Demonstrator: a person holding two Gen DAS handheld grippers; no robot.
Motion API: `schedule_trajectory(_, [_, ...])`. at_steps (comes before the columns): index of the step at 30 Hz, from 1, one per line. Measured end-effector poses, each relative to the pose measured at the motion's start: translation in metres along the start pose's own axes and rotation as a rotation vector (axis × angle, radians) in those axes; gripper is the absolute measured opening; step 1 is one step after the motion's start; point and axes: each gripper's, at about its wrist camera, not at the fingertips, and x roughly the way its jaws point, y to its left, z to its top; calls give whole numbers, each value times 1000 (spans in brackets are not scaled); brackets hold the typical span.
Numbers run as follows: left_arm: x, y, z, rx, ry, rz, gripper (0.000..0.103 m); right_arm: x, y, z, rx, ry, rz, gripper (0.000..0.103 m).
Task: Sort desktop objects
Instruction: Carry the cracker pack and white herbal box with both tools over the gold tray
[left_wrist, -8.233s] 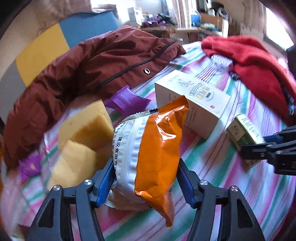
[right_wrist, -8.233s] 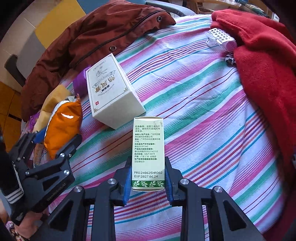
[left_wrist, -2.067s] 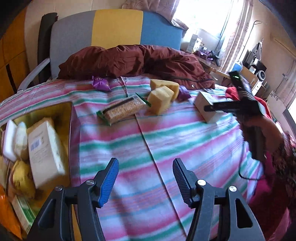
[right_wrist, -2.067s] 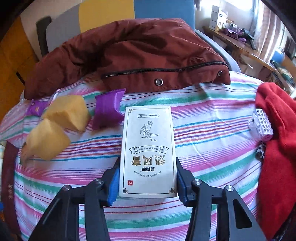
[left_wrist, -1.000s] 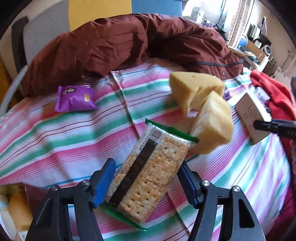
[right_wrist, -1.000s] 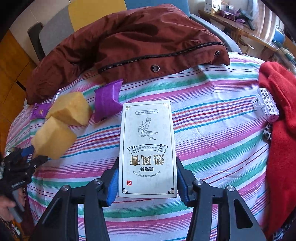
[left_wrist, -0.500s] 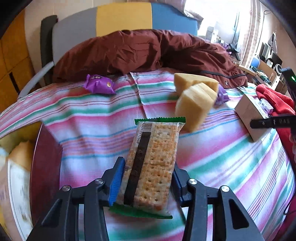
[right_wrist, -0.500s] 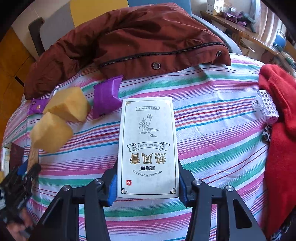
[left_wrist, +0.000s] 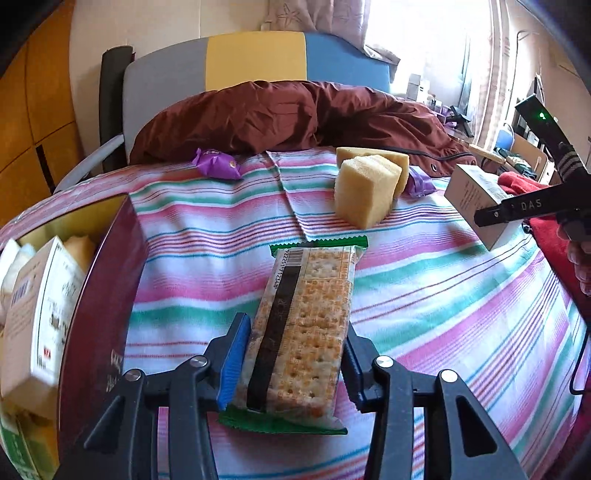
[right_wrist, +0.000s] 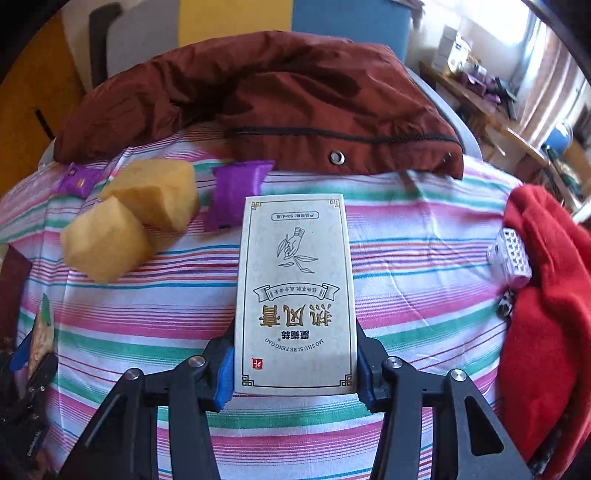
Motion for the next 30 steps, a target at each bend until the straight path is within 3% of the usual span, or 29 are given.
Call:
schedule_trajectory(3, [-5,3,-5,-15,-2,-10,46,-2,7,11,-19,-33,-15,51])
schedule_trajectory(12, [-15,8,-16,-35,-10,-66,46,-33,12,14,-128,-225,-168,51])
schedule_trajectory(15, [-15,10,-16,-42,-9,-77,46,-41,21,16,-170,-240,-179,51])
schedule_trajectory(27, [-33,8,-23,-18,-27,-158,45,-80,67,-26,-171,-146,23,51])
schedule_trajectory(30, [-49,9,-33,-40,-13,-220,45,-88,79,-45,-161,-128,64,51])
